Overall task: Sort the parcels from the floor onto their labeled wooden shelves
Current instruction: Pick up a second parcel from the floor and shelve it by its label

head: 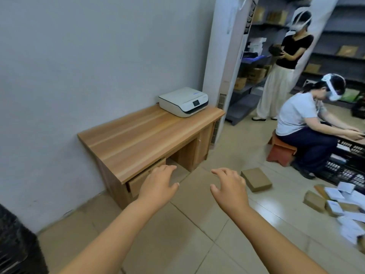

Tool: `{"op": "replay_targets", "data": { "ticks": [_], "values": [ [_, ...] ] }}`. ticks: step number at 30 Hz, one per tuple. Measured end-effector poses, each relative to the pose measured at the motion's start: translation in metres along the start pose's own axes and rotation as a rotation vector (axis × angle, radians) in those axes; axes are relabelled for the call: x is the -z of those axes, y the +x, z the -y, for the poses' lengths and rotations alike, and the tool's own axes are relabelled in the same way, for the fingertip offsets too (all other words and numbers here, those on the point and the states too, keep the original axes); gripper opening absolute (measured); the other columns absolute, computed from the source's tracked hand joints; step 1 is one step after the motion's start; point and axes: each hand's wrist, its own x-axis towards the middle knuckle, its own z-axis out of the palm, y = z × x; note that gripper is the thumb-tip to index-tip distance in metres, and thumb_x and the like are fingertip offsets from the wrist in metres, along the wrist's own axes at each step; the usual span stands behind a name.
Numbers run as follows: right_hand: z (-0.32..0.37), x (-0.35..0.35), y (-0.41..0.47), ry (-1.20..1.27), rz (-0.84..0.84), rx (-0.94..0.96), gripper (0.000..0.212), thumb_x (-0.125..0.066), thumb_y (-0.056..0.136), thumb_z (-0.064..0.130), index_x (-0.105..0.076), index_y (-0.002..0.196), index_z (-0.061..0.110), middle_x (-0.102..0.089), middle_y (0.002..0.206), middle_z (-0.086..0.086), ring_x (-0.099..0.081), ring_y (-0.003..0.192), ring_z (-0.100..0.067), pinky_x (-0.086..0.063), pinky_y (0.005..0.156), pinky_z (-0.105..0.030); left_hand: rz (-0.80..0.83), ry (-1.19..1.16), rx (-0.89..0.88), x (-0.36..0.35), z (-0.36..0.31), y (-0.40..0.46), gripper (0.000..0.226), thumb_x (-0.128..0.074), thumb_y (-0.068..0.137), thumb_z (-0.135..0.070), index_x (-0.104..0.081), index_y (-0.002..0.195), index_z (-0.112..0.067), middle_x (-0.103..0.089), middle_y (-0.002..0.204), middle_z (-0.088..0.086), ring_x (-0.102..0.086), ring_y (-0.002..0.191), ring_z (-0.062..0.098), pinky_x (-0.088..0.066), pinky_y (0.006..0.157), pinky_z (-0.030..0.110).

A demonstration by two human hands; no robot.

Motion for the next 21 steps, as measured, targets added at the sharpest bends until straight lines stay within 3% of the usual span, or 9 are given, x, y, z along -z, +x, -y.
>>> {"op": "replay_targets", "data": {
  "ticks": [9, 21],
  "values": [
    [-0.053, -0.012, 0.093, -0.060, 0.012, -0.211, 0.043, -0.053, 0.085, 0.023, -0.051, 0.127, 0.030, -0.051, 0.132, 0.006, -0.041, 0.124, -0.018, -0.026, 0.107, -0.036, 0.088, -0.056, -0.144, -0.039, -0.011, 0.152, 0.055, -0.055, 0.087, -0.035, -0.037, 0.137, -0.026, -0.045, 0.140, -0.004, -0.038, 0.129, 0.015, -0.038, 0.101, 0.034],
    [-0.212, -0.004, 0.181, -0.040, -0.015, -0.431, 0.044, -0.053, 0.085, 0.022, -0.053, 0.127, 0.032, -0.052, 0.130, 0.008, -0.039, 0.124, -0.015, -0.024, 0.103, -0.031, 0.234, -0.054, -0.315, -0.149, -0.103, 0.299, 0.055, -0.054, 0.086, -0.042, -0.041, 0.136, -0.022, -0.048, 0.138, -0.002, -0.040, 0.129, 0.015, -0.035, 0.101, 0.029]
  ]
}}
